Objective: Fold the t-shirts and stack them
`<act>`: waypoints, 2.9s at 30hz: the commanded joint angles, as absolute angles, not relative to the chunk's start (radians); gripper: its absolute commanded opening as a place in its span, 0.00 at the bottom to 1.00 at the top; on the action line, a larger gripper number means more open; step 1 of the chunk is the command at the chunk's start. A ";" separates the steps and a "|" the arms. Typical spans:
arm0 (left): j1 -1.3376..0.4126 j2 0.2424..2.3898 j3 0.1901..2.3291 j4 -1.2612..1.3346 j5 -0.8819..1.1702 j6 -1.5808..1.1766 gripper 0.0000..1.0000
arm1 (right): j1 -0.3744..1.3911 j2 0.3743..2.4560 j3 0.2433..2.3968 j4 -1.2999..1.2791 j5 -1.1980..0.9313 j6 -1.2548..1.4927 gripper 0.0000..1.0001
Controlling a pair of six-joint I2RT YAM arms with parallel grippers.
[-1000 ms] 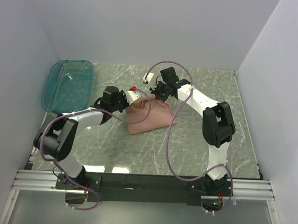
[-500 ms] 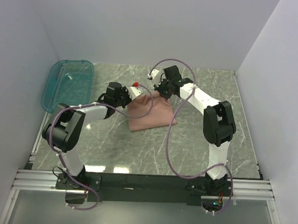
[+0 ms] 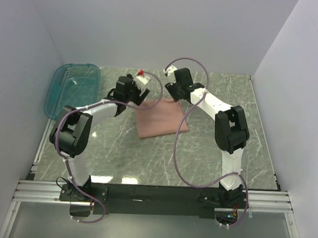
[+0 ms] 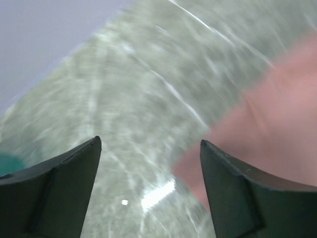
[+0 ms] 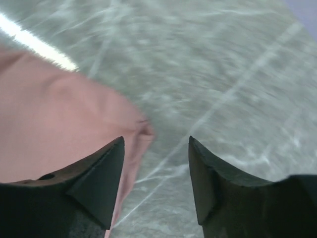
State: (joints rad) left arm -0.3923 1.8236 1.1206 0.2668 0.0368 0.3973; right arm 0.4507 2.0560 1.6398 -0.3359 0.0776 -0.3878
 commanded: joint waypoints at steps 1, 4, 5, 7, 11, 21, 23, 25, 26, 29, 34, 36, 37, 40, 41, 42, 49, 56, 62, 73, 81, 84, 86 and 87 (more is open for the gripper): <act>-0.367 1.758 1.241 0.232 -0.190 0.144 0.87 | 0.437 2.036 1.681 -0.219 0.316 -0.258 0.63; -0.350 1.634 1.262 0.125 -0.193 0.045 0.90 | 0.413 2.000 1.672 -0.254 0.235 -0.253 0.64; -0.342 1.606 1.262 0.097 -0.177 0.025 0.90 | 0.393 1.990 1.672 -0.318 0.081 -0.259 0.64; -0.336 1.525 1.247 0.019 -0.074 -0.041 0.90 | 0.367 1.956 1.660 -0.412 -0.178 -0.333 0.63; -0.336 1.404 1.160 -0.049 0.053 -0.133 0.88 | 0.350 1.976 1.618 -0.466 -0.430 -0.305 0.62; -0.336 1.174 0.812 -0.069 0.244 -0.207 0.85 | 0.327 2.183 1.806 -0.546 -0.367 -0.293 0.42; -0.336 1.151 0.779 -0.077 0.267 -0.207 0.85 | 0.327 2.206 1.862 -0.584 -0.386 -0.311 0.34; -0.336 1.140 0.778 -0.089 0.276 -0.204 0.84 | 0.328 2.224 1.888 -0.609 -0.391 -0.311 0.25; -0.336 1.137 0.775 -0.092 0.279 -0.195 0.84 | 0.331 2.236 1.940 -0.635 -0.405 -0.328 0.23; -0.337 1.124 0.764 -0.094 0.273 -0.189 0.84 | 0.339 2.282 2.021 -0.693 -0.390 -0.342 0.19; -0.336 1.127 0.764 -0.094 0.279 -0.195 0.84 | 0.354 2.374 2.132 -0.758 -0.312 -0.341 0.18; -0.336 1.124 0.762 -0.100 0.275 -0.193 0.84 | 0.356 2.417 2.193 -0.781 -0.284 -0.342 0.18; -0.336 1.120 0.761 -0.098 0.269 -0.192 0.84 | 0.356 2.430 2.213 -0.798 -0.275 -0.341 0.18; -0.336 1.111 0.752 -0.097 0.265 -0.189 0.84 | 0.357 2.459 2.270 -0.798 -0.224 -0.336 0.25; -0.336 1.109 0.750 -0.098 0.264 -0.187 0.84 | 0.357 2.464 2.276 -0.793 -0.212 -0.333 0.25; -0.336 1.109 0.749 -0.100 0.265 -0.187 0.84 | 0.357 2.465 2.281 -0.785 -0.175 -0.330 0.25; -0.336 1.111 0.747 -0.100 0.264 -0.186 0.84 | 0.348 2.453 2.309 -0.668 -0.002 -0.292 0.26; -0.336 1.097 0.744 -0.101 0.253 -0.183 0.84 | 0.310 2.297 2.223 -0.692 -0.284 -0.378 0.35; -0.336 1.066 0.739 -0.114 0.230 -0.169 0.84 | 0.333 2.183 2.020 -0.807 -0.453 -0.679 0.22; -0.337 1.060 0.739 -0.124 0.232 -0.158 0.84 | 0.413 2.313 2.123 -0.885 -0.284 -0.788 0.09; -0.342 1.057 0.741 -0.126 0.226 -0.155 0.84 | 0.417 2.388 2.178 -0.861 -0.177 -0.772 0.09; -0.344 1.054 0.741 -0.127 0.221 -0.153 0.84 | 0.419 2.404 2.187 -0.822 -0.129 -0.770 0.33; -0.344 1.057 0.739 -0.129 0.216 -0.152 0.84 | 0.419 2.413 2.186 -0.776 -0.106 -0.765 0.53; -0.344 1.054 0.741 -0.130 0.215 -0.152 0.84 | 0.419 2.413 2.186 -0.759 -0.082 -0.767 0.58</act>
